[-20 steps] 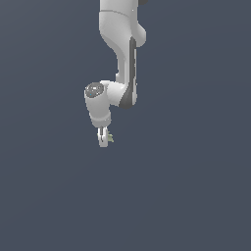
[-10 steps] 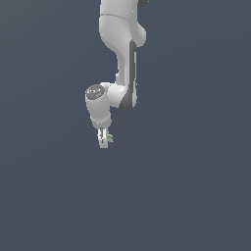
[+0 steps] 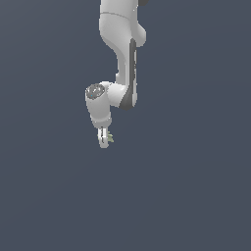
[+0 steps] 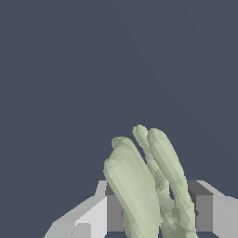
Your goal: Pick up the object and move it to a goal position.
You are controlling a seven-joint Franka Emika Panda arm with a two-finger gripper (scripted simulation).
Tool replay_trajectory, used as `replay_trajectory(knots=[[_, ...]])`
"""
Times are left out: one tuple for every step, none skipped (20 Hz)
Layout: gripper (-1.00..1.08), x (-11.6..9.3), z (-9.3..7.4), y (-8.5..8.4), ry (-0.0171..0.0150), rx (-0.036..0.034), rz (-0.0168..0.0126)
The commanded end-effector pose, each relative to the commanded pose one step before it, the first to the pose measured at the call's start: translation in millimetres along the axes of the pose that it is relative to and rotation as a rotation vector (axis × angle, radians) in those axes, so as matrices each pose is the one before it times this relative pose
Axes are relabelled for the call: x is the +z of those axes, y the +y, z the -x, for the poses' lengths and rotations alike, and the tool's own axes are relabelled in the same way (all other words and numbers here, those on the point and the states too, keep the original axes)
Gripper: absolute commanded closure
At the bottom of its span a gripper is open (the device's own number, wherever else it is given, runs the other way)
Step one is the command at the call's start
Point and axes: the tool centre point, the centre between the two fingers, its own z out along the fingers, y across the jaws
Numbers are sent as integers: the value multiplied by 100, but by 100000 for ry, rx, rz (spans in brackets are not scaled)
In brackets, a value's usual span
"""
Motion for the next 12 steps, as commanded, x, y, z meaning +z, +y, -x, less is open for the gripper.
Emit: replay_trajectory(knots=[[108, -546, 180, -2, 4, -35, -79], [108, -317, 102, 19, 0, 0, 0], [108, -354, 102, 26, -39, 27, 10], [108, -416, 134, 25, 0, 0, 0], [108, -466, 149, 27, 0, 0, 0], [108, -507, 146, 35, -37, 31, 7], [108, -568, 180, 33, 0, 0, 0], [108, -620, 196, 36, 0, 0, 0], [108, -661, 190, 44, -30, 37, 12], [108, -725, 226, 42, 0, 0, 0], [108, -780, 241, 45, 0, 0, 0], [108, -822, 232, 52, -5, 44, 21]])
